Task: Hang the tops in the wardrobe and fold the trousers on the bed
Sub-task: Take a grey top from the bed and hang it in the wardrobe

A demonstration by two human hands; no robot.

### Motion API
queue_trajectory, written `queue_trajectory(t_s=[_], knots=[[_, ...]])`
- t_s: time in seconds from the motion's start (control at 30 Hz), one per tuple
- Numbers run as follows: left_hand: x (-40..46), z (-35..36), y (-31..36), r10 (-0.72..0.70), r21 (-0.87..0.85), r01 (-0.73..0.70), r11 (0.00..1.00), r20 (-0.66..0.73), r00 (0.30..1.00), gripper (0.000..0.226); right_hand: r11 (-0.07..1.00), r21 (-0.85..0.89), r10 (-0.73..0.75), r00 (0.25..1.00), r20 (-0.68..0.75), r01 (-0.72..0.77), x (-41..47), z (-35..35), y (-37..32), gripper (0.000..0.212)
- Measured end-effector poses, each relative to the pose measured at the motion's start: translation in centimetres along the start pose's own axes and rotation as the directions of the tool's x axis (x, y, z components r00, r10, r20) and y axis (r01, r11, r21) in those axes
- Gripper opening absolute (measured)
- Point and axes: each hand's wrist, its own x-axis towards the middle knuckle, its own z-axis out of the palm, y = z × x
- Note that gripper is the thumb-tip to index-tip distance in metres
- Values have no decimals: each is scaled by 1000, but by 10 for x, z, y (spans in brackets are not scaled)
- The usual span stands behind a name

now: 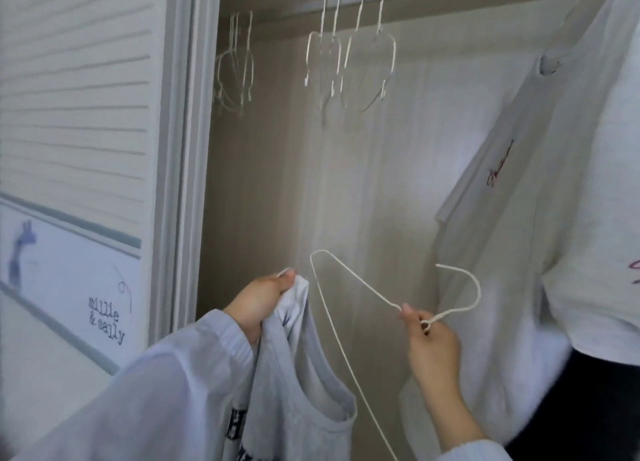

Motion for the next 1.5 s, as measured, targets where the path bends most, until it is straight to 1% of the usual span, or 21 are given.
queue_trajectory(t_s=[0.17, 0.27, 0.37, 0.5, 0.6, 0.7, 0.77, 0.83, 0.87, 0.93, 1.0, 1.07, 1.13, 1.17, 1.23, 1.27, 1.33, 1.37, 1.4, 1.47, 1.5], knots=[[0, -24, 8, 147, 340, -118, 933, -63, 987, 24, 999, 20, -47, 995, 84, 46, -23, -39, -19, 29], [2, -32, 13, 213, 486, -150, 861, -77, 974, 22, 999, 38, -25, 972, 233, 17, -31, -60, -30, 29], [-1, -26, 13, 265, 573, -238, 784, 38, 963, 27, 999, 32, -34, 952, 303, 25, -38, -58, -33, 30], [-17, -1, 16, 345, 721, -415, 555, 255, 903, 38, 998, -4, -56, 961, 271, 59, -41, -33, -34, 35], [-33, 23, 19, 420, 766, -565, 305, 424, 802, 45, 989, -88, -90, 958, 272, 118, -50, -5, -34, 27], [-43, 34, 28, 485, 766, -626, 147, 496, 720, 40, 969, -205, -77, 958, 277, 137, -56, 20, -34, 25], [-42, 29, 33, 460, 802, -597, 34, 517, 721, 24, 996, -80, -23, 960, 279, 47, -53, 25, -33, 24], [-42, 24, 32, 442, 835, -547, -57, 512, 736, 20, 997, 73, 3, 960, 279, -24, -47, 26, -31, 26], [-43, 26, 28, 465, 835, -543, -84, 515, 720, 22, 991, 124, 11, 956, 293, -49, -45, 28, -32, 26], [-48, 41, 15, 548, 803, -581, -133, 548, 632, 30, 975, 209, -5, 937, 349, -72, -44, 36, -32, 25], [-50, 55, 7, 596, 753, -652, -92, 566, 570, 40, 956, 281, -35, 922, 385, -81, -45, 45, -33, 31], [-45, 56, 9, 549, 694, -719, -33, 614, 567, 53, 947, 318, -96, 921, 378, -32, -43, 50, -32, 30], [-35, 48, 14, 354, 665, -744, -61, 711, 607, 70, 956, 290, -179, 883, 435, 52, -35, 45, -35, 26], [-29, 42, 17, 239, 685, -725, -74, 718, 654, 76, 959, 274, -206, 849, 486, 76, -30, 41, -38, 25], [-18, 30, 21, 128, 746, -664, -50, 664, 737, 70, 947, 322, -190, 795, 577, -8, -19, 34, -41, 26], [-12, 25, 22, 162, 761, -646, -66, 647, 745, 61, 931, 358, -177, 765, 619, -75, -14, 30, -41, 25], [-4, 14, 22, 301, 751, -655, -86, 646, 701, 58, 922, 352, -151, 693, 705, -158, -1, 24, -34, 18], [-3, 9, 22, 346, 740, -671, -45, 642, 684, 55, 933, 308, -126, 637, 761, -184, 6, 23, -28, 19], [-3, 5, 23, 375, 725, -688, 26, 631, 679, 49, 947, 246, -85, 577, 812, -207, 13, 22, -21, 33], [-4, -3, 27, 435, 679, -697, 230, 569, 698, 33, 967, 102, 10, 432, 902, -235, 28, 17, -5, 72], [-3, -8, 30, 477, 649, -687, 327, 515, 713, 33, 971, 51, 42, 378, 925, -232, 34, 14, 5, 75]])
